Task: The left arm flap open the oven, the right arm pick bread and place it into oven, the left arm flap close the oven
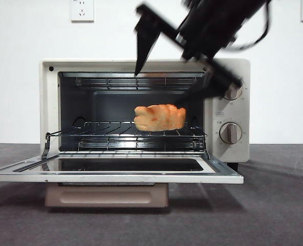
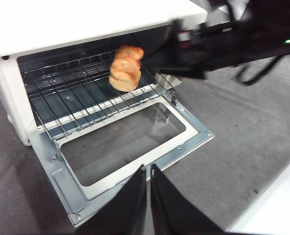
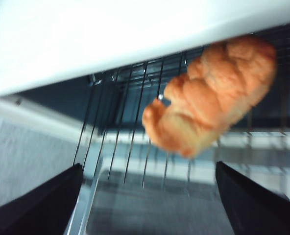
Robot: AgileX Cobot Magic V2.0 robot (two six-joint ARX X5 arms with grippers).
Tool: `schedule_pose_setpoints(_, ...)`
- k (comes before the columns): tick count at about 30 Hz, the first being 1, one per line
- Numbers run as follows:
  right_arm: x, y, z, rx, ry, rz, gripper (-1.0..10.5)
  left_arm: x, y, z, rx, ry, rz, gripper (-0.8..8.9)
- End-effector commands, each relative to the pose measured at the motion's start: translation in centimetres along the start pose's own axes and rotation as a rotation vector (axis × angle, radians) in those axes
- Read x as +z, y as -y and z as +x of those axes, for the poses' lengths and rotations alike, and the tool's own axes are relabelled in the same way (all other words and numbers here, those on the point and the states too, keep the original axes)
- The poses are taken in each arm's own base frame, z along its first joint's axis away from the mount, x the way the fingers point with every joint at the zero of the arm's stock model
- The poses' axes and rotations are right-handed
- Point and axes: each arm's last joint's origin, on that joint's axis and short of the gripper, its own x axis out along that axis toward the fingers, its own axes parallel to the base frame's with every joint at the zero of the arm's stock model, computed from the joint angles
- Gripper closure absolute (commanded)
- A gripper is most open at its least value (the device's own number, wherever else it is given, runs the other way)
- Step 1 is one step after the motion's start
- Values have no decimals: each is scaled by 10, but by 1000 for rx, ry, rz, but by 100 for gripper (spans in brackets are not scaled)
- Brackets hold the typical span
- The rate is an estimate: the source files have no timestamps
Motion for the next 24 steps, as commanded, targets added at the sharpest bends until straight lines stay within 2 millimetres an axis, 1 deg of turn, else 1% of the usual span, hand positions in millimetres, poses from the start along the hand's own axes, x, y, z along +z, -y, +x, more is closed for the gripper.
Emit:
schedule_pose_setpoints(1,1,-9,-28,10,-40,-115,515,4,1,-1,-1,12,-32,797)
schedule_pose_setpoints(5,0,-10,-75,25,-91,-225,516,6,1,7,12,-12,-104,797)
schedule_pose_setpoints(7,-1,-8,-100,42,-116,-279,525,8,0,15,30,-37,-160,797)
schedule_pose_setpoints(10,-5,-3,-133,55,-132,-334,566,10,-3,30,64,-97,-228,797)
schedule_pose_setpoints(14,-9,4,-171,82,-101,-385,632,12,-8,52,56,-192,-298,798)
schedule_pose_setpoints(17,-11,9,-196,115,-56,-406,702,13,-19,68,64,-251,-356,798)
schedule_pose_setpoints(19,-14,13,-211,139,-22,-421,739,13,-30,76,70,-284,-412,799)
schedule_pose_setpoints(21,-16,16,-224,157,7,-436,757,13,-44,82,53,-308,-464,799)
schedule_pose_setpoints(24,-21,22,-238,166,23,-440,772,11,-62,88,-1,-336,-549,799)
